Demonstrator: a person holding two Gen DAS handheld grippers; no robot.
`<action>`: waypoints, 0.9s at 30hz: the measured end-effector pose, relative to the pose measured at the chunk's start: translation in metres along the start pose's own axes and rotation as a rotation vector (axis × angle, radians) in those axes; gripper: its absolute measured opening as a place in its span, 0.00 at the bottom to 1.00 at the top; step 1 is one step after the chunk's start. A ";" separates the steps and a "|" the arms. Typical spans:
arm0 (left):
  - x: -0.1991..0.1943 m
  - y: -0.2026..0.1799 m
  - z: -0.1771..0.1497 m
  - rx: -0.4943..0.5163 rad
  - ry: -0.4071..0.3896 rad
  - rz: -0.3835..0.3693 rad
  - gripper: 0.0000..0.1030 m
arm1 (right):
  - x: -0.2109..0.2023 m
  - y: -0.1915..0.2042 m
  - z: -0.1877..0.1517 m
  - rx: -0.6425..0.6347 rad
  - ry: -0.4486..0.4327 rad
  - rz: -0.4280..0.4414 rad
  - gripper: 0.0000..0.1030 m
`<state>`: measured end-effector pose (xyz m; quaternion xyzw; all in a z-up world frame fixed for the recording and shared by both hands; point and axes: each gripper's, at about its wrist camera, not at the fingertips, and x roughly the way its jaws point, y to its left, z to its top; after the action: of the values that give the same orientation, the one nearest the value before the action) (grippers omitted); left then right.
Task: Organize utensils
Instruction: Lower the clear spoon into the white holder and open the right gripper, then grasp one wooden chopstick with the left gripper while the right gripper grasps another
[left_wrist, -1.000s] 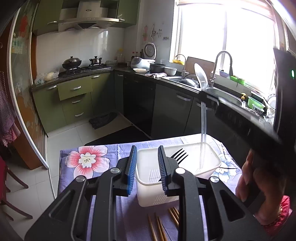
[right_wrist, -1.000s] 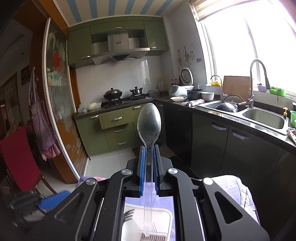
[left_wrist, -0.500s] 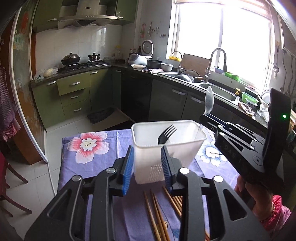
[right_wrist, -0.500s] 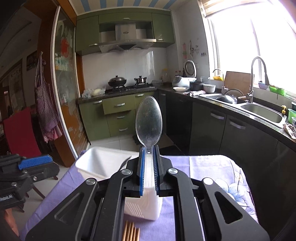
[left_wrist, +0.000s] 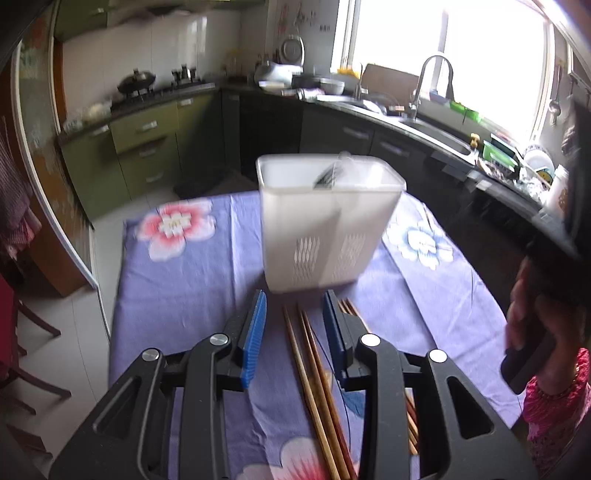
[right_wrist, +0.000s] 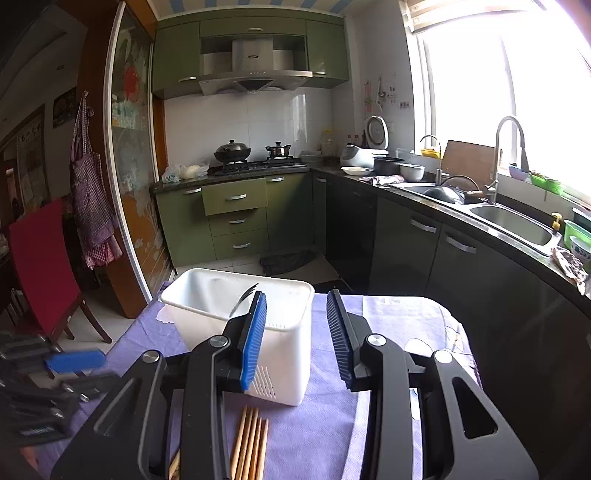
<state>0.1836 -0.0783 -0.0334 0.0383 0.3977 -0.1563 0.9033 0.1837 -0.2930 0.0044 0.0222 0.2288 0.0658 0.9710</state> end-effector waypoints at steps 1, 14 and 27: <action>0.007 0.000 -0.005 -0.007 0.042 0.005 0.30 | -0.005 -0.002 -0.002 0.002 0.013 -0.005 0.37; 0.088 0.005 -0.034 -0.079 0.364 0.035 0.30 | 0.020 -0.010 -0.082 -0.002 0.453 0.071 0.36; 0.124 0.004 -0.025 -0.084 0.423 0.089 0.29 | 0.042 -0.010 -0.092 -0.018 0.520 0.072 0.36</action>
<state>0.2453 -0.1009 -0.1412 0.0503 0.5825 -0.0883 0.8065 0.1811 -0.2962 -0.0970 0.0042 0.4694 0.1059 0.8766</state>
